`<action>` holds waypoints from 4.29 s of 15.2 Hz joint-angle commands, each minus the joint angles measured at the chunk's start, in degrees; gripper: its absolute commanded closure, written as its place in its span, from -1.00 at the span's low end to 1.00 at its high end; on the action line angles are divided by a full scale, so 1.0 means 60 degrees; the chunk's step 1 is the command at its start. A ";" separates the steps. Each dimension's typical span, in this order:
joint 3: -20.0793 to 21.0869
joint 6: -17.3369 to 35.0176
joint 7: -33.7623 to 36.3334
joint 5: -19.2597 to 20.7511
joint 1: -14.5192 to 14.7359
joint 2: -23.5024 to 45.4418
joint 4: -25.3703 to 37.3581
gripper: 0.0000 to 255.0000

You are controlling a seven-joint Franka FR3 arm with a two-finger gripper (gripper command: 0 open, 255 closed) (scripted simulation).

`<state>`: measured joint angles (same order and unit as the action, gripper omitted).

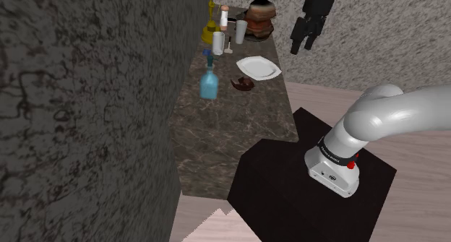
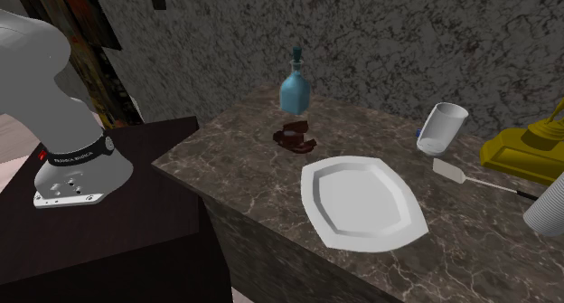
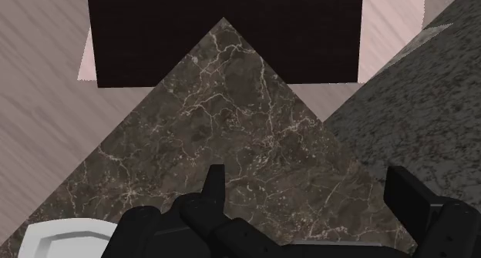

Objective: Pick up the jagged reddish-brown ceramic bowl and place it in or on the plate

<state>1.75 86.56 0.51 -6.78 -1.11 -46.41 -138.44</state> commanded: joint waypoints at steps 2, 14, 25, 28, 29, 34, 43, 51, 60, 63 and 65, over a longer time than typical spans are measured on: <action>0.0044 0.0344 -0.0039 0.0042 0.0000 0.0219 -0.0114 -1.00; 0.0526 0.4334 -0.0213 0.0716 -0.0120 0.3758 -0.0415 -1.00; 0.0782 0.7032 0.0306 0.2043 -0.0333 0.7839 0.1054 -1.00; 0.0749 0.7500 0.0541 0.2527 -0.0323 0.8979 0.1729 -1.00; 0.0723 0.7628 0.0619 0.2688 -0.0306 0.9357 0.1980 -1.00; 0.0596 0.8107 0.0829 0.3116 -0.0237 1.0427 0.2569 -1.00; 0.0503 0.8723 0.0945 0.3291 -0.0240 1.0929 0.2451 -1.00; 0.0503 0.8722 0.0945 0.3291 -0.0240 1.0929 0.2452 1.00; -0.0952 1.0283 0.5815 0.7611 0.1968 0.9913 0.0763 -1.00; -0.1597 1.0463 0.8101 0.9704 0.2835 1.0000 0.0521 -1.00; -0.1677 1.0648 0.8237 0.9889 0.2793 1.0262 0.0613 -1.00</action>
<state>-7.83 149.80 48.37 50.99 15.45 14.51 -134.90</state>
